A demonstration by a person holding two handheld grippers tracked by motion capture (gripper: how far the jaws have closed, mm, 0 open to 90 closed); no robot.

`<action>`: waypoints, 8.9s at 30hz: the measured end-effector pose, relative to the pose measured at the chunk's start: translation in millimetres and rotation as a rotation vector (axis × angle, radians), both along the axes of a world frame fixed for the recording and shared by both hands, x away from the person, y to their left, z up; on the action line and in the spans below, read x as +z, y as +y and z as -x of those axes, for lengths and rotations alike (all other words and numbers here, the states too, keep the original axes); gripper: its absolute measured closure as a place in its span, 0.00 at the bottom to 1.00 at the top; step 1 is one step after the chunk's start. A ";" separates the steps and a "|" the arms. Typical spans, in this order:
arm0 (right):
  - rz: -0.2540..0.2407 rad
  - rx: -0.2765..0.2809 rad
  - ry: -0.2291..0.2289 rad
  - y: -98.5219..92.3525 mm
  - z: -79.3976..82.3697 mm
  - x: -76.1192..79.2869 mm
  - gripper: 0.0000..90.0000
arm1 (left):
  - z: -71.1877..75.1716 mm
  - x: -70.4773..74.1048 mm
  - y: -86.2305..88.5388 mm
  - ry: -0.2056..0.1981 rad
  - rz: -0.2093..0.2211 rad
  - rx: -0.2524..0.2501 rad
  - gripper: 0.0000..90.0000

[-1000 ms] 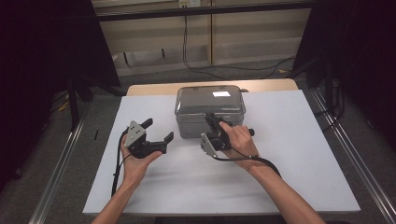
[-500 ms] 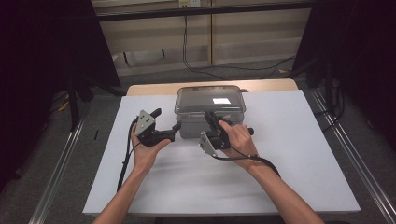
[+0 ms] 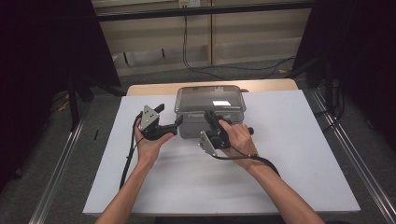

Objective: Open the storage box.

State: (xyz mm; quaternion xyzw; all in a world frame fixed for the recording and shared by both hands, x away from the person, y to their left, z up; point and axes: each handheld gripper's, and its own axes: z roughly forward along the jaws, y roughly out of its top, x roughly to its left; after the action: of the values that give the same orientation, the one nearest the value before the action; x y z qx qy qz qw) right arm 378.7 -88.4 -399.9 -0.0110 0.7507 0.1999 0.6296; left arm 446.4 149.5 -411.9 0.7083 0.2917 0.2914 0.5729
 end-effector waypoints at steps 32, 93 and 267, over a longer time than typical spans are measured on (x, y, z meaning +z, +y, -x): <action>-0.072 -0.006 0.034 -6.0 -2.0 1.4 0.71 | -12.8 -6.8 -1.4 -0.035 -0.014 0.027 0.31; -0.805 -0.040 0.390 -112.0 -44.0 11.8 0.41 | -19.6 15.0 -14.4 -0.059 -0.008 -0.010 0.41; -1.157 -0.002 0.473 -149.5 -146.8 4.3 0.73 | -115.3 38.7 -20.8 -0.049 -0.036 -0.021 0.82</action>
State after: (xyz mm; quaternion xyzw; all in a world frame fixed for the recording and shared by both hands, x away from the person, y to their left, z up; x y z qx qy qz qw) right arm 525.6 -237.9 -395.6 0.3768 0.6400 0.5705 0.3506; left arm 561.7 128.6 -373.2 0.7144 0.2649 0.3078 0.5699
